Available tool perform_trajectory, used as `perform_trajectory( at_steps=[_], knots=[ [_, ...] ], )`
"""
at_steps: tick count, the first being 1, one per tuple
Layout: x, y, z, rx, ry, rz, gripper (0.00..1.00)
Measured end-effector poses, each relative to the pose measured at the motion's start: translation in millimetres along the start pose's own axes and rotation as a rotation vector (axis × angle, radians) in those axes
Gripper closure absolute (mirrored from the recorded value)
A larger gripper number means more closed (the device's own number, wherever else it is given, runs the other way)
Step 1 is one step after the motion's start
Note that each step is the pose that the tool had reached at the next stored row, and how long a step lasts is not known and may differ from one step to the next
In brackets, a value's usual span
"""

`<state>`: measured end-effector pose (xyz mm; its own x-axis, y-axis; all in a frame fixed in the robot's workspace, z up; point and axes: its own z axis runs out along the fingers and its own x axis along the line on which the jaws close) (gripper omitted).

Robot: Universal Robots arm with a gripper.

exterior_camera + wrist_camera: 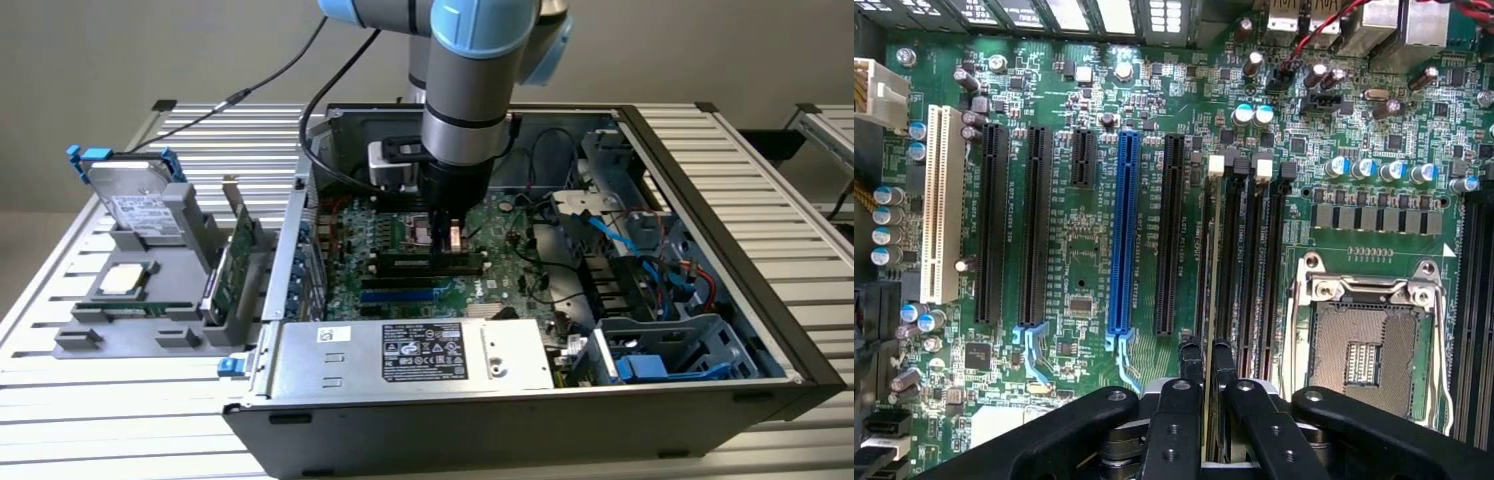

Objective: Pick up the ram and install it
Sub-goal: 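Insert the ram into the slot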

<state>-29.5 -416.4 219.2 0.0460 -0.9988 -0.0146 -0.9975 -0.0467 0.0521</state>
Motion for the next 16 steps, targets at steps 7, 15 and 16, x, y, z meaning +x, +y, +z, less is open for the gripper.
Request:
perform_trajectory(
  at_steps=[7,15,16],
  knots=[
    [0.0,-0.4,0.0,-0.0028,-0.0001,0.0,0.85],
    [0.0,-1.0,0.4,-0.0028,0.0,0.0,0.85],
    [0.0,-1.0,0.6,-0.0028,-0.0001,0.0,0.85]
  ],
)
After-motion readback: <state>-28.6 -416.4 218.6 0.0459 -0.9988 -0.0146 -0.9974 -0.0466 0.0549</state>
